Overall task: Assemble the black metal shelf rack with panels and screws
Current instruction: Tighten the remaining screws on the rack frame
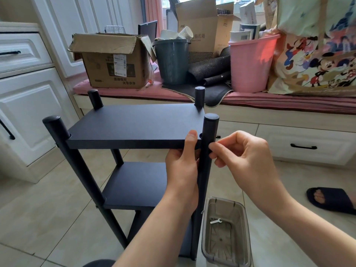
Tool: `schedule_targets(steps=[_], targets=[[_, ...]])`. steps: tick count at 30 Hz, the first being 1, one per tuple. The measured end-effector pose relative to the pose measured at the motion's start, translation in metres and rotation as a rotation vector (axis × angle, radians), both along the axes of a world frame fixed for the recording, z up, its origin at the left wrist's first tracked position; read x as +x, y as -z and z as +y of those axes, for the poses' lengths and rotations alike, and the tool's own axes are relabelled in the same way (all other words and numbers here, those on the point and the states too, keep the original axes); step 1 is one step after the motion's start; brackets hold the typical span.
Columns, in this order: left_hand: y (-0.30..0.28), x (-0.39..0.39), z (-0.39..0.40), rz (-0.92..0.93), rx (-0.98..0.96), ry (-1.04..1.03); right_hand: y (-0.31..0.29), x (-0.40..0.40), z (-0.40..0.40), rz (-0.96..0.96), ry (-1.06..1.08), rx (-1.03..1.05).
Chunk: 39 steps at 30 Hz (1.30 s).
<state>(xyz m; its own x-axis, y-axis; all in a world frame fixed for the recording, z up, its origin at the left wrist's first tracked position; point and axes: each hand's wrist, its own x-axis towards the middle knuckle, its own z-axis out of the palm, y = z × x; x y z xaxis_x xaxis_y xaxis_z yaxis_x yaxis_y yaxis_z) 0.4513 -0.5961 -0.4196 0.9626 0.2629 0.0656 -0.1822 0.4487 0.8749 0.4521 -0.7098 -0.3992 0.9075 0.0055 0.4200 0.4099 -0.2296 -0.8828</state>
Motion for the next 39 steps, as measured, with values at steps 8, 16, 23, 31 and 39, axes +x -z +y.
schedule_targets(steps=[8,16,23,31,39], targets=[[0.003,0.001,0.001,-0.003,0.011,0.010,0.001,-0.001,0.001,-0.127,0.125,-0.209],[0.004,-0.001,0.003,-0.016,0.013,0.037,-0.002,-0.002,-0.002,0.017,0.010,-0.038],[0.005,0.002,0.007,0.004,0.092,0.031,-0.002,-0.003,-0.004,0.037,-0.013,-0.035],[0.005,0.005,0.009,0.015,0.090,0.030,-0.002,-0.002,-0.006,0.024,-0.035,-0.034],[0.002,0.005,0.009,0.026,0.088,0.029,0.000,0.001,-0.008,0.009,-0.055,-0.035]])
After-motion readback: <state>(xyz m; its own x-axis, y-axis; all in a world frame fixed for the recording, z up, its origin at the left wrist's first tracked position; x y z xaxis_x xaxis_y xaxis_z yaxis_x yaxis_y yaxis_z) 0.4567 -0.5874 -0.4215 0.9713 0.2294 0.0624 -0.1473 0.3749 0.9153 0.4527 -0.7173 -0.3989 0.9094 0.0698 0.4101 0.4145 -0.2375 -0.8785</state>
